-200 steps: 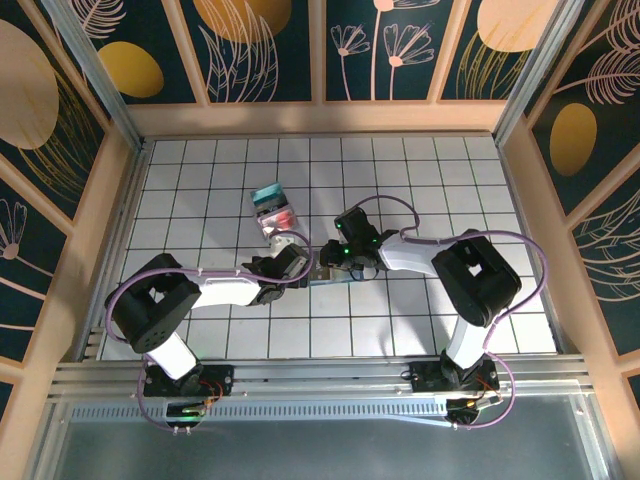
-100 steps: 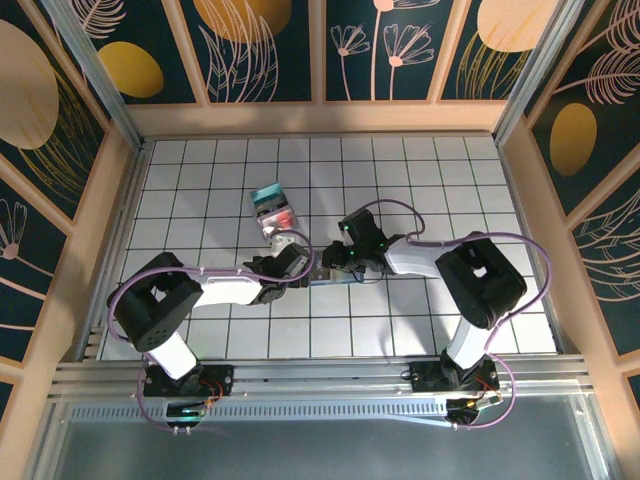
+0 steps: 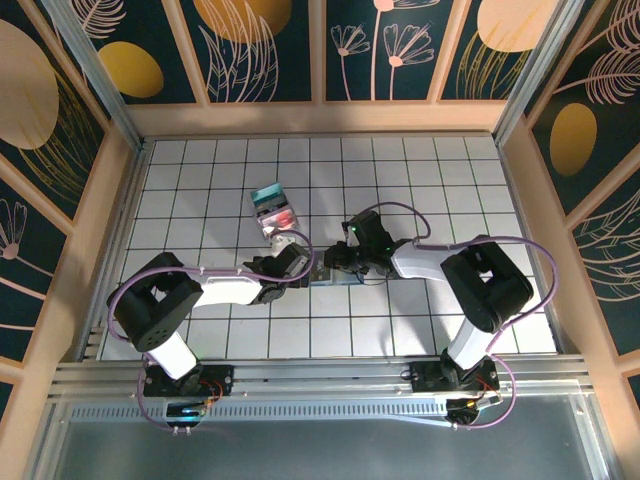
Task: Take the credit cards out of the card holder
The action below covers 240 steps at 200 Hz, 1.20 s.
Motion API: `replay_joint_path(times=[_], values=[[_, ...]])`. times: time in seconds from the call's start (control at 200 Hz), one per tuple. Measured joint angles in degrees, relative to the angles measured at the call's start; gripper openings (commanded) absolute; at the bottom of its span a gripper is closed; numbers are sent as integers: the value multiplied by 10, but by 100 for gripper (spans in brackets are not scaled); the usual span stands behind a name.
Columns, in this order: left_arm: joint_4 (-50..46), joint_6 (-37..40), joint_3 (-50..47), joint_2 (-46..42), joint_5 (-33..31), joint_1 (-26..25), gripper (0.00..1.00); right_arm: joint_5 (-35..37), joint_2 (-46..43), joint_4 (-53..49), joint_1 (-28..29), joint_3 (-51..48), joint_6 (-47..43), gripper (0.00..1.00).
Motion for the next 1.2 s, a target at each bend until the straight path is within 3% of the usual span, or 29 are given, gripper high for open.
replay_joint_path(times=[1.201], values=[[-16, -13, 9, 2, 7, 0, 99, -131, 22, 162, -51, -63, 73, 19]])
